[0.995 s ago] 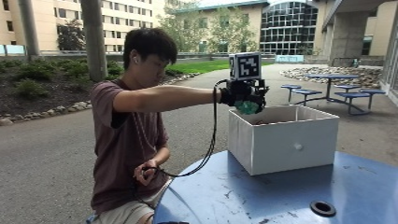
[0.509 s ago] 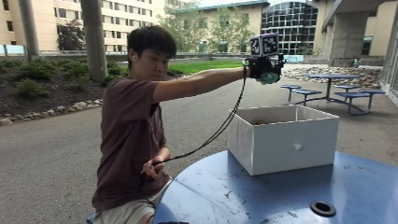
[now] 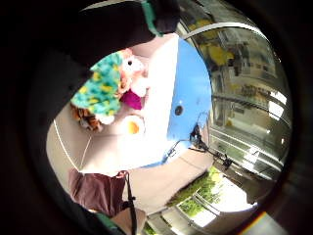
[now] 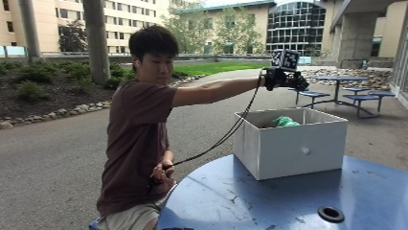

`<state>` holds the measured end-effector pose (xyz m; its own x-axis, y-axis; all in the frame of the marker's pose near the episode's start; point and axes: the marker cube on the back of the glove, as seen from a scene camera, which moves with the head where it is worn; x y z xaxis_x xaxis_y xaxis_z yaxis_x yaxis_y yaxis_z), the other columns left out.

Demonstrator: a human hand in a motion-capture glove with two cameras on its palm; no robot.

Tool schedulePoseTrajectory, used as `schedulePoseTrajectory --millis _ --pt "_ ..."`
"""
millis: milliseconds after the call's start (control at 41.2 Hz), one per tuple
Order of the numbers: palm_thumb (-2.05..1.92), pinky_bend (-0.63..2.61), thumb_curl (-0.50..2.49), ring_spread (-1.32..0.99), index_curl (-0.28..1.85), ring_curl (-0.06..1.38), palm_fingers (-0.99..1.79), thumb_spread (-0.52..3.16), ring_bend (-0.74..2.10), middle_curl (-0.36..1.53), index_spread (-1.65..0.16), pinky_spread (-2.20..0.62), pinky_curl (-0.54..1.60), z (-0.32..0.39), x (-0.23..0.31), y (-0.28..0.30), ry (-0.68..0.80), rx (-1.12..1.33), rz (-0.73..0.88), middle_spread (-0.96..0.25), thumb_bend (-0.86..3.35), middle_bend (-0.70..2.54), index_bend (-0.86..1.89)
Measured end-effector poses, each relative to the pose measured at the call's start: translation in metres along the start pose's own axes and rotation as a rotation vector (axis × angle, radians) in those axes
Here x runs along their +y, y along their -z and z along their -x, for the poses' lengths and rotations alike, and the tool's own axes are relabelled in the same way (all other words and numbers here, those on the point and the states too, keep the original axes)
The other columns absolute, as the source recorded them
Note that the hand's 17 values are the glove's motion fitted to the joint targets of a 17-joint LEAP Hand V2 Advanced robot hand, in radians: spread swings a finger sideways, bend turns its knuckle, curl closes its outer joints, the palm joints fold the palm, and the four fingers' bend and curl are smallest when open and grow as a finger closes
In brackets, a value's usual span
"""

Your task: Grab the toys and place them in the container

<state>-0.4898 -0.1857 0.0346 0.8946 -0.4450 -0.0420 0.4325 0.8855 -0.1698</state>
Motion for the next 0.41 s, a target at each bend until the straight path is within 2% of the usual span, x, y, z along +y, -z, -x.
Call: schedulePoseTrajectory --millis 97,146,412 --pt "-0.04 1.14 0.65 -0.18 0.62 0.61 -0.58 0.95 0.54 0.6 -0.2 -0.09 0.55 -0.006 0.002 -0.005 0.009 0.02 -0.047 -0.08 -0.09 0.3 0.1" --pt "-0.06 1.07 0.61 -0.14 0.53 0.56 -0.53 0.97 0.45 0.56 -0.21 -0.06 0.53 -0.005 0.001 -0.006 0.006 0.022 -0.055 -0.05 -0.08 0.21 0.05" --pt "-0.07 0.9 0.48 -0.03 0.34 0.46 -0.38 1.04 0.27 0.42 -0.2 0.03 0.45 -0.018 0.012 -0.009 0.013 -0.008 -0.077 0.01 -0.07 0.1 0.03"
